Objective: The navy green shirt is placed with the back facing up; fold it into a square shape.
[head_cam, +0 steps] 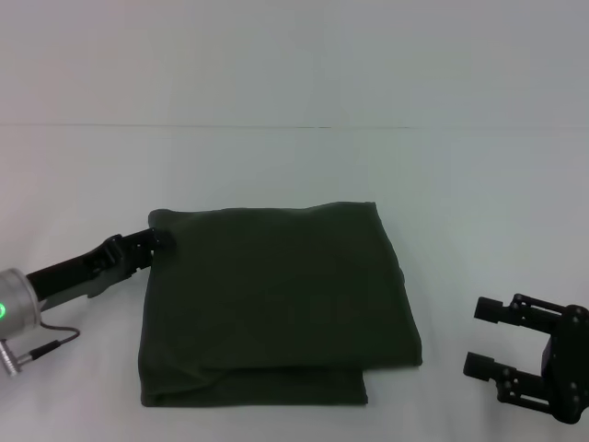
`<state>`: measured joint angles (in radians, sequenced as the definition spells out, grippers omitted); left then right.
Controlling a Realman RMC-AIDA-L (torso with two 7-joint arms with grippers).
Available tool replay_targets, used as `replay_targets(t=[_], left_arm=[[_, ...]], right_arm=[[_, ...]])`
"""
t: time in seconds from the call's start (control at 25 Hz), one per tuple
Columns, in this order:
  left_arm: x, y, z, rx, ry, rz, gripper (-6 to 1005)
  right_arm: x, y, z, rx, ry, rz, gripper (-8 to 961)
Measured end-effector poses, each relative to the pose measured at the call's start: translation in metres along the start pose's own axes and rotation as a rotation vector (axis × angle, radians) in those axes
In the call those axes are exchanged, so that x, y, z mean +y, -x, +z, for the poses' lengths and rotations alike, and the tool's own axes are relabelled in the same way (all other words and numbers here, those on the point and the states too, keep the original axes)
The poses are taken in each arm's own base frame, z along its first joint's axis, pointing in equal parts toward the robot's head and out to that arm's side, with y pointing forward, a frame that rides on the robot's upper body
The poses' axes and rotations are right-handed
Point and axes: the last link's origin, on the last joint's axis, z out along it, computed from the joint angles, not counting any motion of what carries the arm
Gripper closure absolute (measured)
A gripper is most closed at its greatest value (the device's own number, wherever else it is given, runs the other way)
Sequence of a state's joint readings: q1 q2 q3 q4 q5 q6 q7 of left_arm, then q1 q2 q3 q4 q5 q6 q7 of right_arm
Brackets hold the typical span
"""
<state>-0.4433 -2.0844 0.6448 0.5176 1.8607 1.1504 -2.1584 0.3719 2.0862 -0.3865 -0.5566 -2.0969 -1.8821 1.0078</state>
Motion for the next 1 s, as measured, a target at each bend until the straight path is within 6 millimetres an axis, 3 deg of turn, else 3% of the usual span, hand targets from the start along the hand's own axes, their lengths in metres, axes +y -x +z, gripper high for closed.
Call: replay_targets(t=[0.2, 0.32, 0.52, 0.8, 1.0], left_arm=[[0.006, -0.011, -0.021, 0.019, 0.067, 0.135, 529], [0.016, -0.014, -0.033, 0.011, 0.144, 0.277, 260], [0.033, -0.005, -0.046, -0.005, 0.285, 0.536, 58], [0.034, 0.027, -0.055, 0.009, 0.383, 0.776, 47], [0.028, 0.036, -0.061, 0.022, 0.371, 0.789, 49]], right_arm=[[-0.006, 0.002, 0.006, -0.029, -0.037, -0.006, 243], [-0.019, 0.001, 0.018, -0.034, -0.095, 0.009, 243], [-0.043, 0.004, 0.057, 0.003, -0.13, -0.015, 243], [-0.06, 0.003, 0.107, 0.091, -0.147, -0.091, 242], [-0.065, -0.009, 0.122, 0.177, -0.182, -0.078, 242]])
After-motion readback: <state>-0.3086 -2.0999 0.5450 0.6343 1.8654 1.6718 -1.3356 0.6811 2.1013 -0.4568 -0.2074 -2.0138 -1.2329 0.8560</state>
